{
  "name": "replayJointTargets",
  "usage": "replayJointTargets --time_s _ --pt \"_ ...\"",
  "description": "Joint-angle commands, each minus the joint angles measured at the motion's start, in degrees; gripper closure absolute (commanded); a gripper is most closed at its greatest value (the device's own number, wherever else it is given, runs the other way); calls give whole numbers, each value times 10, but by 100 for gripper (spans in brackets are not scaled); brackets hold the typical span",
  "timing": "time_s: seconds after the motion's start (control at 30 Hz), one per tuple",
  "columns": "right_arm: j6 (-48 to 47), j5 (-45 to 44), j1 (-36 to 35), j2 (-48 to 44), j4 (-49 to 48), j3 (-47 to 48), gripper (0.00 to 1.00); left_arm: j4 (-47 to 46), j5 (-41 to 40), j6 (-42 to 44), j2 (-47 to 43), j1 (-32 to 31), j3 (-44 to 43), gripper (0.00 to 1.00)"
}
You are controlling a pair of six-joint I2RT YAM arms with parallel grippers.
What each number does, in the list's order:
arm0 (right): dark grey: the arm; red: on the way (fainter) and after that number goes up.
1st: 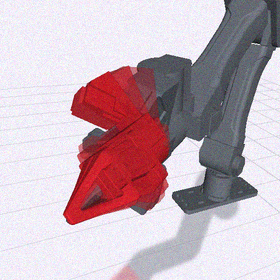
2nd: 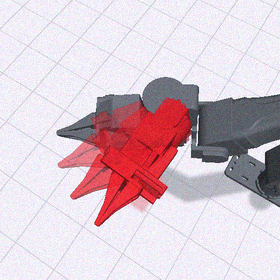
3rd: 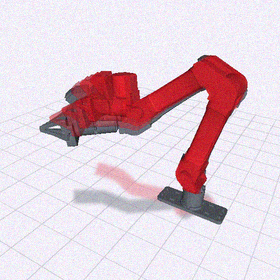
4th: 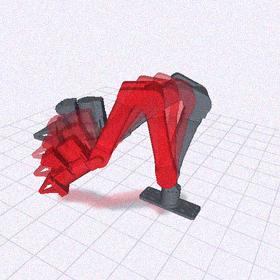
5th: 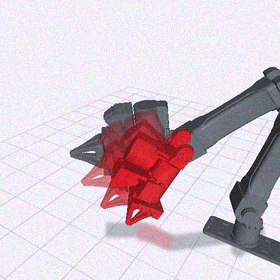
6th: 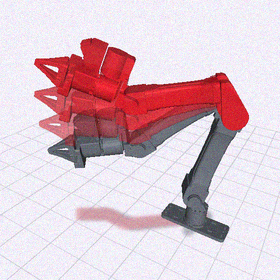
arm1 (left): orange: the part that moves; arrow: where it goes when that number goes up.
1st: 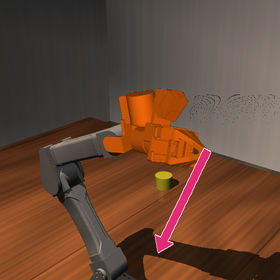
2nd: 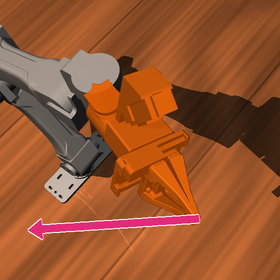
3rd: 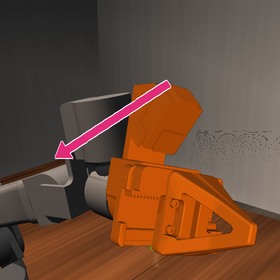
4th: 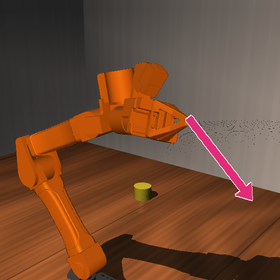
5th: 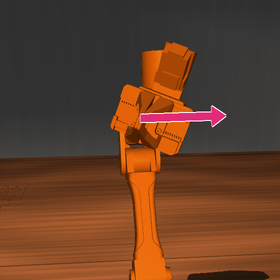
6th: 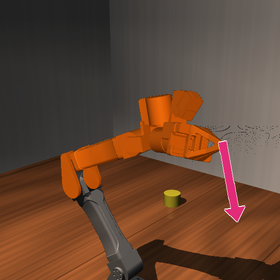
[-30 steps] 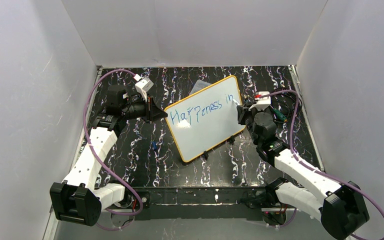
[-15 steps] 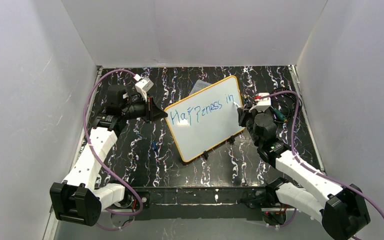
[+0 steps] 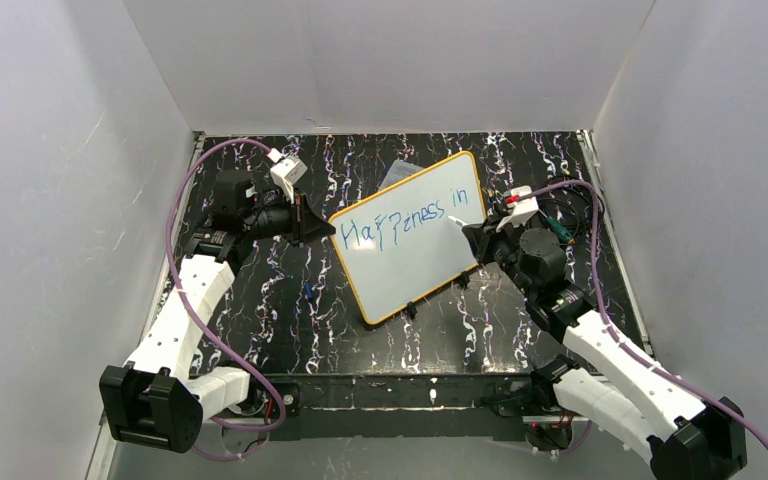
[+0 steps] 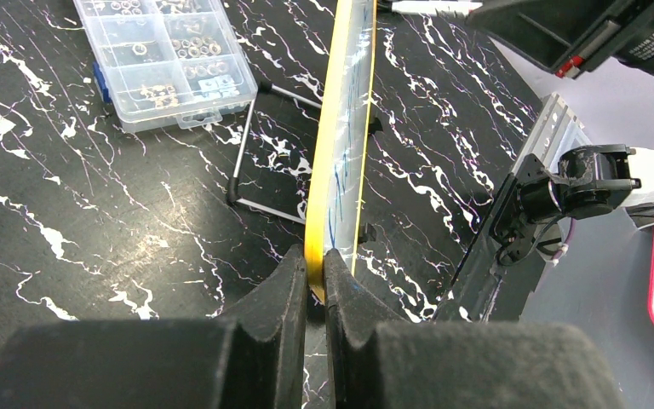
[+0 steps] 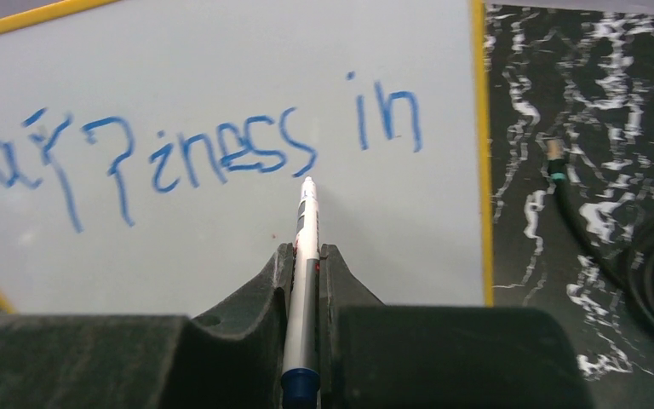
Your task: Write a sentence on the whiteboard
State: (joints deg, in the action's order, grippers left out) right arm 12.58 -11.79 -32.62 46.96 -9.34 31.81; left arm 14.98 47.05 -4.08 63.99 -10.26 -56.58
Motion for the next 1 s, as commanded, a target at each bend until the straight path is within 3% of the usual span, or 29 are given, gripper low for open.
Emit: replayJointTargets --time_s 0.0,0.37,0.97 --pt "14 152 1 -18 22 13 99 -8 15 15 -21 -4 7 100" --pt "45 239 1 2 -20 -22 99 -7 15 15 -19 -4 6 100" --pt "46 215 0 54 -66 -30 99 -8 18 16 -14 -4 5 100"
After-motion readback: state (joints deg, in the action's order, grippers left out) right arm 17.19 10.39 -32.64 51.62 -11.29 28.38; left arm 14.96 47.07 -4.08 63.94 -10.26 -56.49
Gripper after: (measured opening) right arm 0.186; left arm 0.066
